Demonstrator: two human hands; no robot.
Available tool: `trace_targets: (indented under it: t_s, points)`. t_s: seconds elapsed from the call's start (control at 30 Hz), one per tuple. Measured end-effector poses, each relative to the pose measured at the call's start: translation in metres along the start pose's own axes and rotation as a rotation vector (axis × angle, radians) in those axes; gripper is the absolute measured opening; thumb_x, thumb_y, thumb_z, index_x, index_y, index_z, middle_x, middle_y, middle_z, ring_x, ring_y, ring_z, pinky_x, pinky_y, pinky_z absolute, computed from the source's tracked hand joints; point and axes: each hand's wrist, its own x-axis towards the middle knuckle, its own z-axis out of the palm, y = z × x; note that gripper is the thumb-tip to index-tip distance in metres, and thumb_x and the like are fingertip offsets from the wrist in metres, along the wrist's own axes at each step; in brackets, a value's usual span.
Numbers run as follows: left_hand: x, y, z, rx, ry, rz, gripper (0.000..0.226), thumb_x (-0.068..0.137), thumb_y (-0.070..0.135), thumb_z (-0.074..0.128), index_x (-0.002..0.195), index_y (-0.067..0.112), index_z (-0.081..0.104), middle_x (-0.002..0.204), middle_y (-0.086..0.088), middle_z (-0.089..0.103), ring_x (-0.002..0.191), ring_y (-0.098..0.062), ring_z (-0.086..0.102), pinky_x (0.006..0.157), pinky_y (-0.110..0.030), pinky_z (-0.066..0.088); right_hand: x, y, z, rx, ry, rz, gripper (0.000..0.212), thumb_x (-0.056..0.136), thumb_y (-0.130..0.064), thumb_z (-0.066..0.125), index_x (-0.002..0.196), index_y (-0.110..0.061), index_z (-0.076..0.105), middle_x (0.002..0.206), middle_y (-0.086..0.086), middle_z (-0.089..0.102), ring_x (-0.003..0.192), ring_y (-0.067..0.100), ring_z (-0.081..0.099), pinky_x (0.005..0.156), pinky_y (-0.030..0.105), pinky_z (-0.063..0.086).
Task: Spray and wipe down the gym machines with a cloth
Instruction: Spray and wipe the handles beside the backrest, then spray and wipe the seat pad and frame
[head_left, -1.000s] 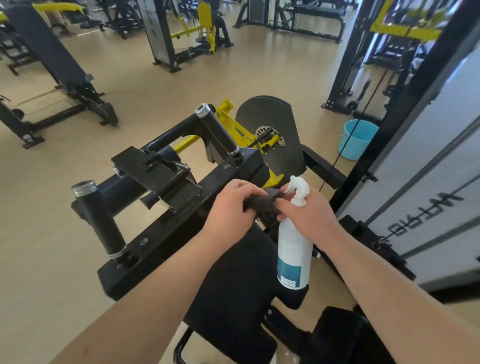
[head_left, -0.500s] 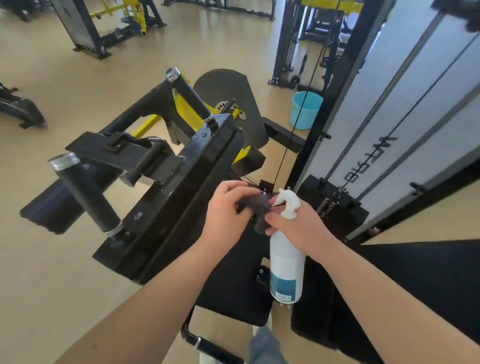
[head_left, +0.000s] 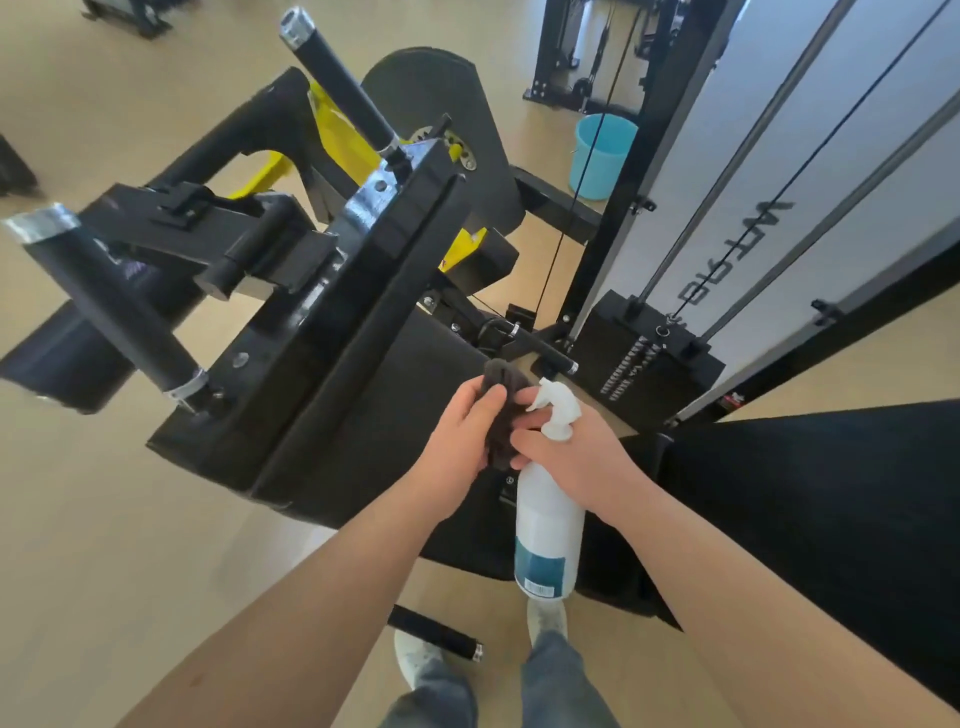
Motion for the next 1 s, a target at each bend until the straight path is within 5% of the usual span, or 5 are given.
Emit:
trace_targets:
  t_s: [0.17,0.33,0.57,0.67,1.0]
  points:
    - [0.006,-0.016,0.005,0.176,0.147,0.002,0.029,0.101,0.028,0.063,0.13,0.029,0.056,0.124,0.003,0.065,0.114,-0.018,0.065,0.102,-0.044,0.056,0.016,0.028,-0.009,-0.019,-0.019,0.039,0.029,0.094,-0.034,0.067,0.122,-0.035,0.063,0.112,-0.015,0.065,0.096,0.011,0.067,0.089,0.027,0.055]
    - [0.015,-0.039,0.019,0.232,0.293,-0.076,0.033,0.099,0.03,0.066,0.131,0.027,0.057,0.121,0.003,0.065,0.109,-0.016,0.065,0.098,-0.041,0.058,0.033,0.055,-0.023,-0.046,-0.004,0.17,0.028,0.091,-0.026,0.07,0.113,-0.04,0.061,0.101,-0.021,0.058,0.081,0.004,0.055,0.061,0.014,0.033]
    - [0.027,-0.081,0.027,0.438,0.479,-0.115,0.026,0.102,0.04,0.058,0.125,0.03,0.06,0.114,0.009,0.065,0.097,-0.01,0.062,0.083,-0.023,0.055,0.055,0.105,-0.017,-0.14,-0.102,0.236,0.024,0.095,-0.035,0.071,0.11,-0.037,0.053,0.11,-0.011,0.059,0.079,0.008,0.055,0.068,0.015,0.041]
    - [0.031,-0.096,0.028,0.503,0.56,-0.113,0.027,0.104,0.042,0.052,0.128,0.031,0.058,0.112,0.013,0.063,0.096,-0.009,0.06,0.072,-0.011,0.044,0.06,0.119,-0.012,-0.091,-0.12,0.277,0.021,0.095,-0.037,0.07,0.107,-0.036,0.052,0.093,-0.013,0.056,0.081,0.011,0.058,0.063,0.016,0.042]
    - [0.055,-0.143,0.005,0.492,0.506,-0.121,0.033,0.105,0.028,0.054,0.135,0.038,0.048,0.127,0.015,0.056,0.103,-0.008,0.059,0.072,-0.009,0.044,0.084,0.158,0.023,-0.133,-0.174,0.264,0.019,0.096,-0.037,0.068,0.099,-0.035,0.05,0.086,-0.016,0.055,0.079,0.011,0.059,0.059,0.016,0.041]
